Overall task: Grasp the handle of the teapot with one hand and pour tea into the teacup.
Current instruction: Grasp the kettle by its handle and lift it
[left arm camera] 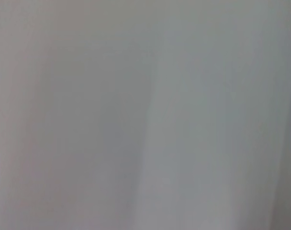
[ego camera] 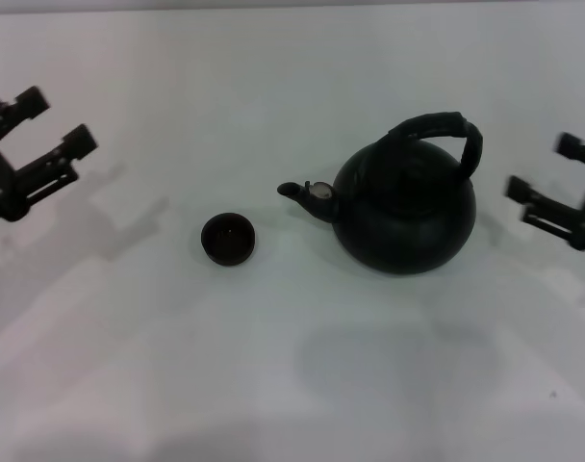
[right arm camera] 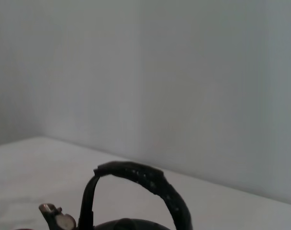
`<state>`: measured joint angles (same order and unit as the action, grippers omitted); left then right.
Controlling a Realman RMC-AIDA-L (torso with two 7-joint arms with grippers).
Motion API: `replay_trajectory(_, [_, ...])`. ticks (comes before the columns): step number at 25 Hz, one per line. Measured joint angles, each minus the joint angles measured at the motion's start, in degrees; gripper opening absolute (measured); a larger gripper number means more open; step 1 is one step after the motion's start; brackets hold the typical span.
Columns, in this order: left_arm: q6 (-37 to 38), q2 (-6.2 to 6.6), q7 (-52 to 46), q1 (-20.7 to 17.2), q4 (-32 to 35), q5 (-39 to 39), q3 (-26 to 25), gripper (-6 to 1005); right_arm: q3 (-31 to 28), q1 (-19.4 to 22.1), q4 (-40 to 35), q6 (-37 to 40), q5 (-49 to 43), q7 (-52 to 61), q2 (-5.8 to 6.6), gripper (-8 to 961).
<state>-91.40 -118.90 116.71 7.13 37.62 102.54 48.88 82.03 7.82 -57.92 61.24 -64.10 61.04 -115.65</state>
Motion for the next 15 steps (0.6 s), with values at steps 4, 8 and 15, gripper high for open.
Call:
replay_trajectory(4, [-1.3, -0.09, 3.2, -1.0, -2.7, 2.1, -1.4, 840, 1.1, -5.7, 3.9, -1.1, 0.0, -1.5, 0.22, 860])
replay_trajectory(8, [-2.5, -0.08, 5.4, -2.4, -3.9, 5.0, -2.0, 839, 1.1, -8.5, 5.7, -1.3, -0.1, -2.0, 0.23, 853])
replay_trajectory(15, [-2.0, 0.10, 6.7, -1.9, -5.9, 5.7, -2.0, 837, 1.0, -9.1, 6.1, -1.8, -0.1, -2.8, 0.25, 840])
